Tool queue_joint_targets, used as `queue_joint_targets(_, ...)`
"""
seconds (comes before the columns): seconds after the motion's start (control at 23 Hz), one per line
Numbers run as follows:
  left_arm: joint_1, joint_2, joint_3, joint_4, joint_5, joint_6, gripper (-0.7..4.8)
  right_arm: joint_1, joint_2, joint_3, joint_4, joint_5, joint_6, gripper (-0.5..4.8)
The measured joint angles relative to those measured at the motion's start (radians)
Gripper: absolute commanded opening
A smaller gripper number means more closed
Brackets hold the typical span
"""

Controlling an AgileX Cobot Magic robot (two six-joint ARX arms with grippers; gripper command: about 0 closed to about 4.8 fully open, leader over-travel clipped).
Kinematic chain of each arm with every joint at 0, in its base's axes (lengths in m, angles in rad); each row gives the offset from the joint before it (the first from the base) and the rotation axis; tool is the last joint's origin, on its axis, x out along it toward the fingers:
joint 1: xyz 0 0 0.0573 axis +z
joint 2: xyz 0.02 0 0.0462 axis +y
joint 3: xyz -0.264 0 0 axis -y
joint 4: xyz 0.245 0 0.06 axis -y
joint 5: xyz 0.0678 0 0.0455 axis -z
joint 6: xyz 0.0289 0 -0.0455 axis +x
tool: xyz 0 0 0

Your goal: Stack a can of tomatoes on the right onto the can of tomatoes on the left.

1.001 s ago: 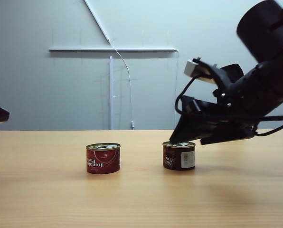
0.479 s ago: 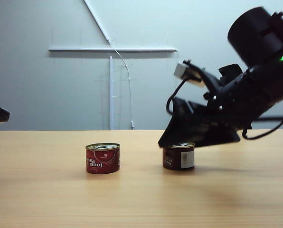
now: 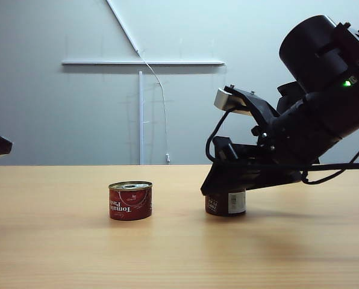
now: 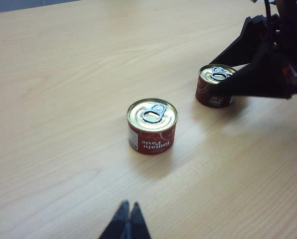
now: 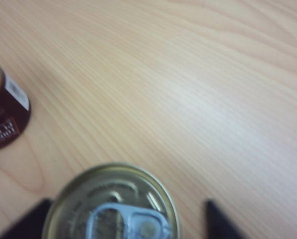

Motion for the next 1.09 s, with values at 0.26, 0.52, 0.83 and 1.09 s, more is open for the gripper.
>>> queue_joint_targets(0.26,0.0,0.0,0.0,0.0,0.0,0.0,-0.04,0.001,0.016,0.005,0.031,-0.02,0.0,0.49)
queue_joint_targets(0.52,0.0,0.0,0.0,0.0,0.0,0.0,-0.04,0.024,0.012,0.083,0.046,-0.137,0.069,0.49)
queue_joint_targets(0.83,0.0,0.0,0.0,0.0,0.0,0.0,-0.04,0.185,0.065,0.262,-0.028,-0.132,0.048,0.51)
queue_joint_targets(1.09,0.0,0.0,0.0,0.0,0.0,0.0,-0.04,0.209,0.123,0.315,-0.074,-0.111,0.032,0.53)
